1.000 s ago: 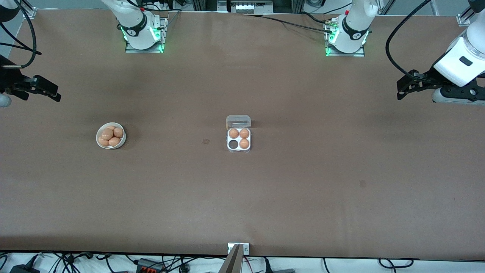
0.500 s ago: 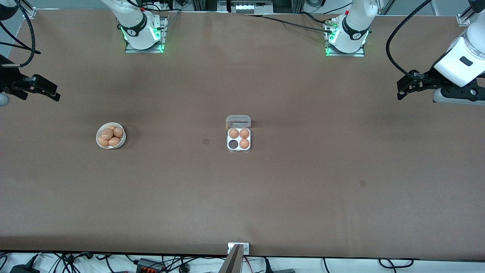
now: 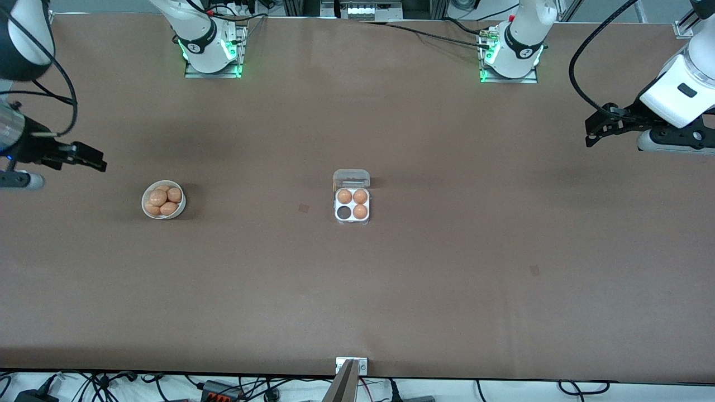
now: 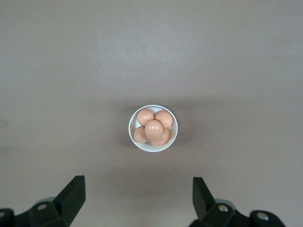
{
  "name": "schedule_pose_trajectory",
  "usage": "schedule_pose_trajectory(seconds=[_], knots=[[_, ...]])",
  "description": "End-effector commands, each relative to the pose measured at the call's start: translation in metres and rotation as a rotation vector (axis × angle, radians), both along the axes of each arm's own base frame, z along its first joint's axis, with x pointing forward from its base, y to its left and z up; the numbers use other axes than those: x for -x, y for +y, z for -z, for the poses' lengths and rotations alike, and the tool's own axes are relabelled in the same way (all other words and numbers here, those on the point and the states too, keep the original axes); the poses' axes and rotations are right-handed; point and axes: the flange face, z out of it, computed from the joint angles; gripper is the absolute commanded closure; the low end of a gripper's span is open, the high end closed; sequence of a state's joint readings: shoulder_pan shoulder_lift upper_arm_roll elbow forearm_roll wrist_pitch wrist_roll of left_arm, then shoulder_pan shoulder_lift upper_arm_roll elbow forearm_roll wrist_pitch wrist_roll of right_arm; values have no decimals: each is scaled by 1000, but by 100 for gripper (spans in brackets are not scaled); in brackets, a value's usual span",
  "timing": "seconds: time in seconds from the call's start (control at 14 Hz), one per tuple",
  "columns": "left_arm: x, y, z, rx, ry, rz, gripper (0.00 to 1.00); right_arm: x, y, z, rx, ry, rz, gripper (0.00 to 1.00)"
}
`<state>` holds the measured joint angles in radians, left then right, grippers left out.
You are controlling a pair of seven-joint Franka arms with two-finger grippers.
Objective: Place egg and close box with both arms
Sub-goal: 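Reach the right gripper toward the white bowl of eggs, then lower the right gripper into the bowl and grasp one brown egg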
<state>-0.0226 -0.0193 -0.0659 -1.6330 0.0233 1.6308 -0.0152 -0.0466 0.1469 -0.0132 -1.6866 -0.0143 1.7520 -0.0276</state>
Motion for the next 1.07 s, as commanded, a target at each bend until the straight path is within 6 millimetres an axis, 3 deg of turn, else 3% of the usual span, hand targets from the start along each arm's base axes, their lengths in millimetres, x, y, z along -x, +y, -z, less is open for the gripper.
schedule_pose_trajectory(seconds=[0.0,0.36,0.64,1.0], knots=[[1,-4,-1,13,40,5,0,-15,-2,42,9,58,4,0],[-3,-7,6,11,52,10,0,-28,-15,144,-2,207,13,0],[-2,-6,5,11,52,10,0,-30,-22,211,-8,276,23,0],[-2,-1,6,11,55,0,0,-29,-17,256,-22,333,23,4]])
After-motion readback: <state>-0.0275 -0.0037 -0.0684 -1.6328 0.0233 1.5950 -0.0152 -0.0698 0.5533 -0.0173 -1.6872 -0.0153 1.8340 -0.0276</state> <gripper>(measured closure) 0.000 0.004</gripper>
